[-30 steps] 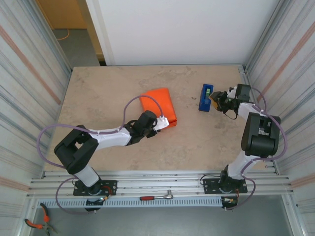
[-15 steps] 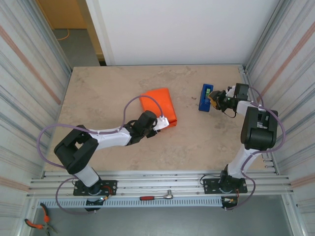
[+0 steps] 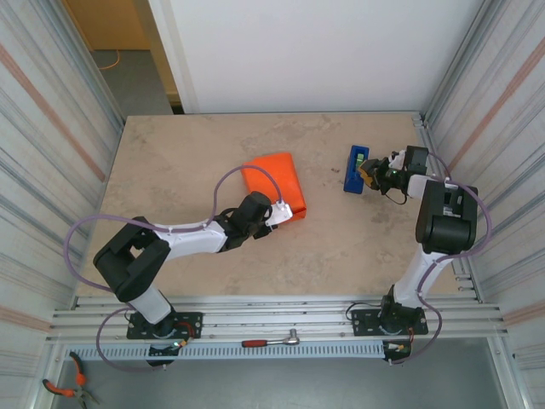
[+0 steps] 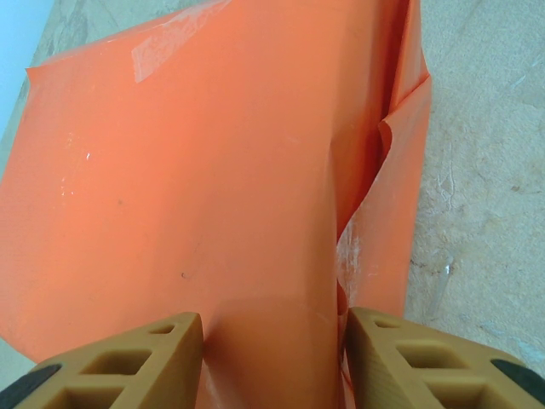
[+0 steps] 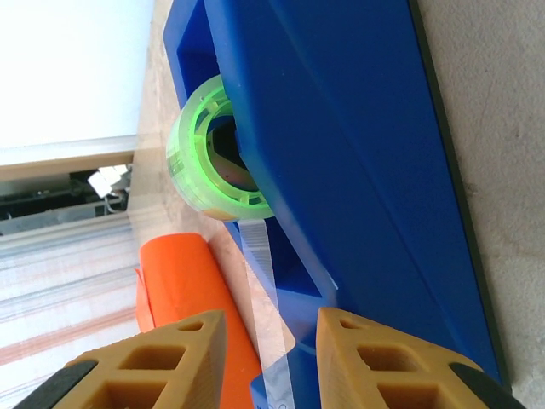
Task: Wrap the gift box in paper
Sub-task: Tear off the tape with the cutter.
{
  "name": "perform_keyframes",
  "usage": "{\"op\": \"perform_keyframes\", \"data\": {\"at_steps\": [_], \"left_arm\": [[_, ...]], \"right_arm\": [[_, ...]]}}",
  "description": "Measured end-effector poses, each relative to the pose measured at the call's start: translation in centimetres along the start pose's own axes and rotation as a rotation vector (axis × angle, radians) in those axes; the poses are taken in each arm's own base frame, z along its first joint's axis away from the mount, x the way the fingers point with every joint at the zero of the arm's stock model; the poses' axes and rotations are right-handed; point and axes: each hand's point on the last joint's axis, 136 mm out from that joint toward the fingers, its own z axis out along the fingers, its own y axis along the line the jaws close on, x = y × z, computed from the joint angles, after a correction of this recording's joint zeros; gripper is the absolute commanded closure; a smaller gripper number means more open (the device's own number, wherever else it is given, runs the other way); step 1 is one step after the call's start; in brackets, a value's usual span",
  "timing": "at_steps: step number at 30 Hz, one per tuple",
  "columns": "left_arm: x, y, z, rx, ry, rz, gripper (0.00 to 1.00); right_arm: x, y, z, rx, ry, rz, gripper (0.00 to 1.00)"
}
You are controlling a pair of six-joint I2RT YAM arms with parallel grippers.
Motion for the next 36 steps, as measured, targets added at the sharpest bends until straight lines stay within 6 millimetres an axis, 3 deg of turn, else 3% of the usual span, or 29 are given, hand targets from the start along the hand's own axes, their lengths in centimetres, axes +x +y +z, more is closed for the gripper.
{"op": "perform_keyframes", "data": {"at_steps": [18, 26, 36], "left_arm": [[-0.01, 0.0, 0.0, 0.0, -0.001, 0.0, 0.52], [0.0, 0.0, 0.0, 0.0, 0.0, 0.0, 0.52], [-0.01, 0.01, 0.0, 0.0, 0.0, 0.0, 0.52]], "right_arm": [[-0.17, -0.2, 0.41, -0.036, 0.008, 0.022, 0.8], [-0.12, -0.35, 0.51, -0.037, 0.009, 0.03, 1.0], [-0.11, -0.16, 0.32, -0.074, -0.001, 0.053, 1.0]]}}
